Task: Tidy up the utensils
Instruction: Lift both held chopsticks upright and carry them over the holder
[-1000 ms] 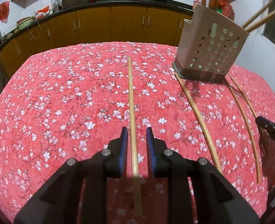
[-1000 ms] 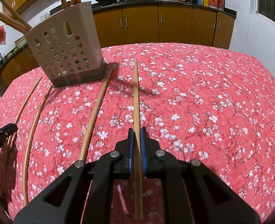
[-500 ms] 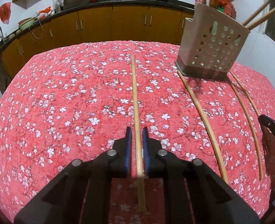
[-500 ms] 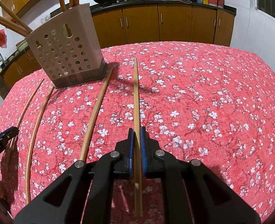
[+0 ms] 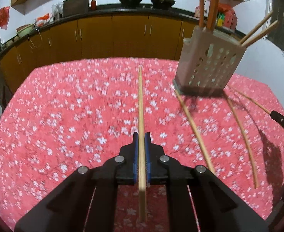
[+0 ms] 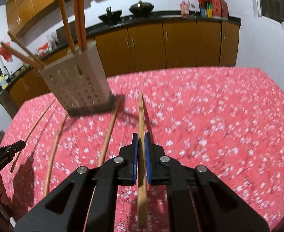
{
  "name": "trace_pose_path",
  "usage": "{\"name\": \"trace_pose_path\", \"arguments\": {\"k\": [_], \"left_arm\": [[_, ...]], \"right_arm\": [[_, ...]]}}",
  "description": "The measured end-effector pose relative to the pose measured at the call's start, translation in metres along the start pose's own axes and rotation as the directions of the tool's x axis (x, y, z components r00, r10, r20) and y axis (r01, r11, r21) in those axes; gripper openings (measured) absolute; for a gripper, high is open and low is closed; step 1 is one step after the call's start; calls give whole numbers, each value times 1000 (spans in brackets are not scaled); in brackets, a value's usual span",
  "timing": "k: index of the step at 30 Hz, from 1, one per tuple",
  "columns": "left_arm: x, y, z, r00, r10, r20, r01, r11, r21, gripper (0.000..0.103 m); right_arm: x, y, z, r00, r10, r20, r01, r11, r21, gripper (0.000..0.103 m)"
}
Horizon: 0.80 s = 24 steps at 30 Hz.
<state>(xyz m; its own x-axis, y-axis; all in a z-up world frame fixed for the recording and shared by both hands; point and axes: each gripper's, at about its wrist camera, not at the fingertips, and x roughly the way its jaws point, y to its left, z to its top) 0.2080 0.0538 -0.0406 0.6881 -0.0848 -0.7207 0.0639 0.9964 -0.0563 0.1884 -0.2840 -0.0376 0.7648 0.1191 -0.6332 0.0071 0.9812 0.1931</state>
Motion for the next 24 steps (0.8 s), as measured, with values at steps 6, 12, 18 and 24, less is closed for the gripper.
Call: {"name": "trace_pose_path", "arguments": {"k": [6,12,18,24], "left_arm": [[-23,-4,14,998,-18,58,18,1000,5,8],[-40,-6,25,995,-27,97,26,1000,7,8],[-52,-9,35,990,-31,137,29,999,18,8],[-63,-11,42,984,-40,172,37,999,18,8]], "right_arm": [[-13,1,9,999,5,43,-5,1000,-4,8],[-20,2,14,997,8,76,-8,1000,-6,8],[-28,0,20,994,14,105,-13,1000,-5,8],[-33,0,24,992,15,125,-15,1000,-2,8]]}}
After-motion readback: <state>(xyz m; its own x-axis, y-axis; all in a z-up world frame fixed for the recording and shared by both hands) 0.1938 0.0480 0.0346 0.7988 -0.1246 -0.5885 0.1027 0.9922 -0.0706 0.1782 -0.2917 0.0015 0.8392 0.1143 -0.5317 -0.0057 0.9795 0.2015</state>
